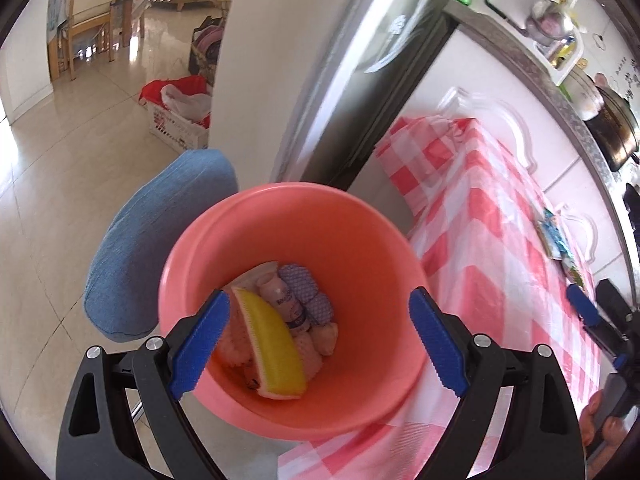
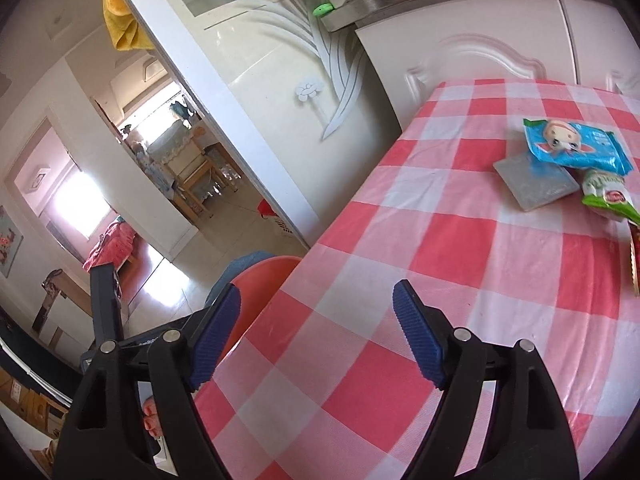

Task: Collect trash
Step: 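Open both tools over the bucket to drop the sponge and rag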

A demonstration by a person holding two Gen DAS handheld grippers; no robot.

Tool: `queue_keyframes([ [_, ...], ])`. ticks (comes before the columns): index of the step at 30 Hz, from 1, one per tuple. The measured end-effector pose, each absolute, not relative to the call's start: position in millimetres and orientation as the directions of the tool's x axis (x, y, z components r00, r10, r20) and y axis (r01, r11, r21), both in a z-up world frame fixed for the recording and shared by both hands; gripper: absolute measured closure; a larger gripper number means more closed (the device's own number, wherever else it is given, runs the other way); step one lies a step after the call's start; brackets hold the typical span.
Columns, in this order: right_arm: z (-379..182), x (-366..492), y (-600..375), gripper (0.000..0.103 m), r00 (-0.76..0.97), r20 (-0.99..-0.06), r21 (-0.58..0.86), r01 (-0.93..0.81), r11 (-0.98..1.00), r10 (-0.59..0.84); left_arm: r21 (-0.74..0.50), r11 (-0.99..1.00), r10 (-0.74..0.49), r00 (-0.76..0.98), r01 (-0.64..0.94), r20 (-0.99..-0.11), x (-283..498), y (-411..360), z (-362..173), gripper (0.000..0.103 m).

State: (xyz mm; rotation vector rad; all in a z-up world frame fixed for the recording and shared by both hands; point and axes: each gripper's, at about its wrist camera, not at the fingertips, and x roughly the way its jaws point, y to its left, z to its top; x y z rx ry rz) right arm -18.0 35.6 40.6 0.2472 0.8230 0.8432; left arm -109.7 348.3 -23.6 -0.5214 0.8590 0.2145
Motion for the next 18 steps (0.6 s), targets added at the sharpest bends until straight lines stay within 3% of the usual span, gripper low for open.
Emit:
queue_keyframes([
  [18,48,-15,-34,0.02,0.457,-0.489,0.54,-0.511,0.669,0.743,-0.313,0.913,-0.071,0.654,-0.261,-0.753,-89,270,21,0.013],
])
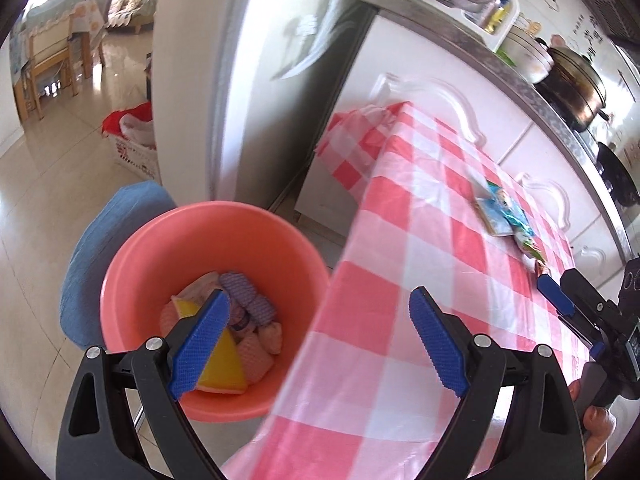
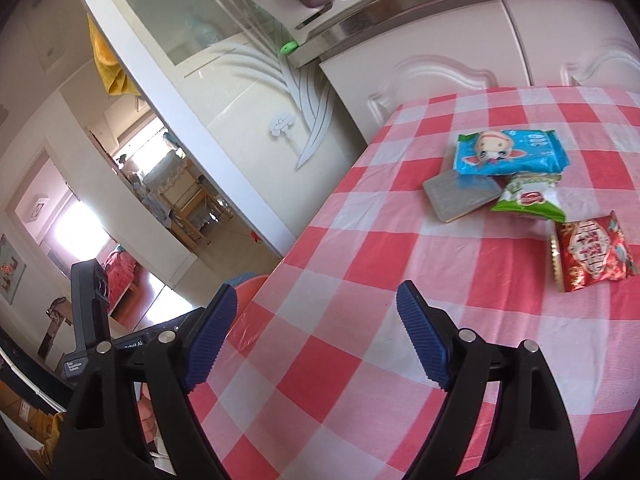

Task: Collect trash
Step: 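Open both tools over the bucket to drop the sponge and rag, then move both open tools back over the snack packets on the table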

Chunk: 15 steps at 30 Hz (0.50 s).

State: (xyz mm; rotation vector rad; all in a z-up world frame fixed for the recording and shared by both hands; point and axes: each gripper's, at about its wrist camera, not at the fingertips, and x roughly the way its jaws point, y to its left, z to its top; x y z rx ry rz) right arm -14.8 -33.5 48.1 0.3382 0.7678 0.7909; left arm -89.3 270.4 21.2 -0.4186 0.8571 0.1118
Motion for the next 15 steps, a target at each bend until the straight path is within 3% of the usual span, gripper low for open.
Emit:
queue_keyframes([
  [15,53,-3,-104,0.02,0.537,-0.447,0.583,-0.431,0.689,0.715,-0.261,0.951,-0.095,0.642,-0.168,-0.761,-73,204,40,0.013],
])
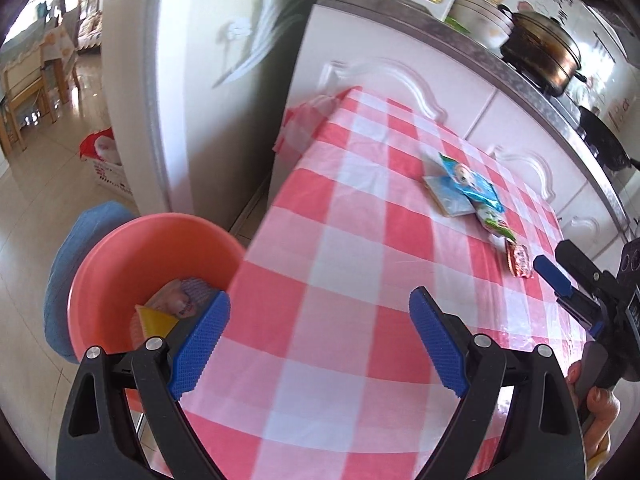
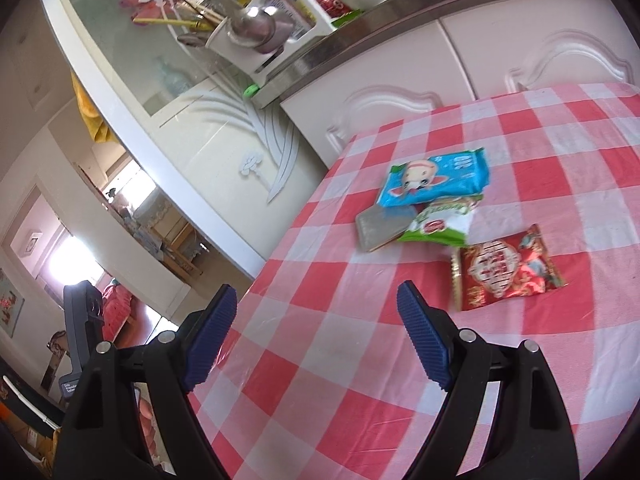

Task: Collect trash
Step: 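Move both open tools back over the snack packets on the table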

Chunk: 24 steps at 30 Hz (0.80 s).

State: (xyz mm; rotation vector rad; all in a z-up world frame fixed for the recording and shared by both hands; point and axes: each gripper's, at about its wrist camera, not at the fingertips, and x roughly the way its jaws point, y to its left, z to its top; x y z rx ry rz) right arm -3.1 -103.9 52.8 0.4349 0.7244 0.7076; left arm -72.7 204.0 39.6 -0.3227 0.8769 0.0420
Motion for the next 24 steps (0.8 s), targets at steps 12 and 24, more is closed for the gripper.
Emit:
queue_keyframes([
  [12,50,10,-148,0.02,0.596,-0.48,0.564,-0.353,0.747,0.644,-0.234,0.968,-0.123,0.631,-0.096,-0.766,-60,158,46,0.013],
  [24,25,41,-135,0.019,0.585,-0.695,0.283,-0.312,0.907,0.418,-0.235,0.969,-0.139,0.619,-0.077,-0.773,-48,145,44,0.013],
])
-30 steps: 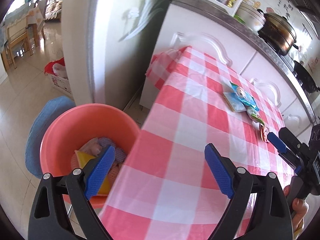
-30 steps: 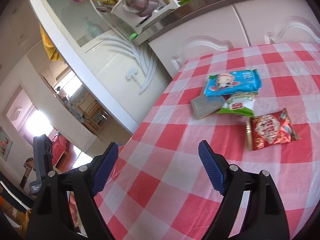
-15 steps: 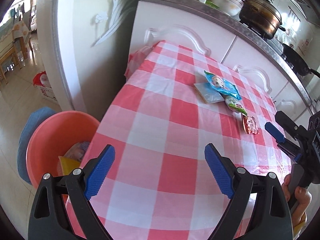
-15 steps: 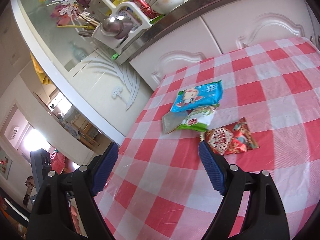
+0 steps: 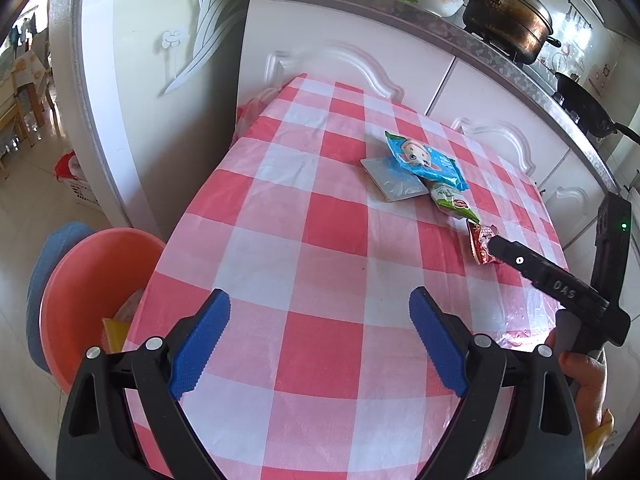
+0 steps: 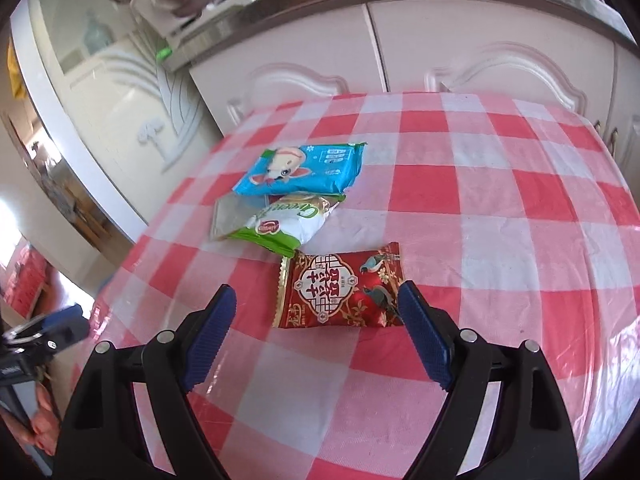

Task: Collect trash
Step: 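Move both open tools back over the snack packets on the table, then grasp the red snack bag with the right tool while the left tool grasps the blue wipe pack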

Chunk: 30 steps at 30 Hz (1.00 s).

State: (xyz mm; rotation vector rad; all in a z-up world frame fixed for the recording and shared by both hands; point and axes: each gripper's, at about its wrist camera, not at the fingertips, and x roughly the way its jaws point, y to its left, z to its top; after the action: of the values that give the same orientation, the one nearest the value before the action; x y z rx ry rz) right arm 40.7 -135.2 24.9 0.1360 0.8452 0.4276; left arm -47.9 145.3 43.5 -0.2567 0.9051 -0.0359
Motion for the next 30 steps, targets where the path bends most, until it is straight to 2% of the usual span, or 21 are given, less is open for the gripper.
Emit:
queue_keyframes([
  [5,15,51,-118,0.019,0.581,-0.751,0.15,-0.311,0.939,0.313,-0.245,0.966,-0.143,0.624,-0.081,-0.768,-40,146,45,0.013],
  [10,11,57,-118,0.019,0.581,-0.762,0.124,-0.305,0.944,0.288,-0.269,0.96,-0.163,0.631,-0.075,-0.758,-25,145,46,0.013],
  [16,13,57,-131,0.032,0.581,-0.752,0.149,-0.308,0.94,0.31,-0.325,0.945,-0.226,0.635,-0.042,-0.739,1,134,47,0.013],
  [17,13,57,-133,0.037,0.585,-0.752,0.144,-0.304,0.942,0.304,-0.335,0.942,-0.241,0.634,-0.03,-0.735,8,130,47,0.013],
  [23,14,55,-146,0.041,0.583,-0.731,0.2,-0.313,0.928,0.354,-0.369,0.929,-0.3,0.626,0.02,-0.72,43,106,47,0.013],
  [30,15,58,-178,0.043,0.6,-0.681,0.324,-0.266,0.908,0.419,-0.339,0.936,-0.325,0.595,0.093,-0.735,102,72,49,0.013],
])
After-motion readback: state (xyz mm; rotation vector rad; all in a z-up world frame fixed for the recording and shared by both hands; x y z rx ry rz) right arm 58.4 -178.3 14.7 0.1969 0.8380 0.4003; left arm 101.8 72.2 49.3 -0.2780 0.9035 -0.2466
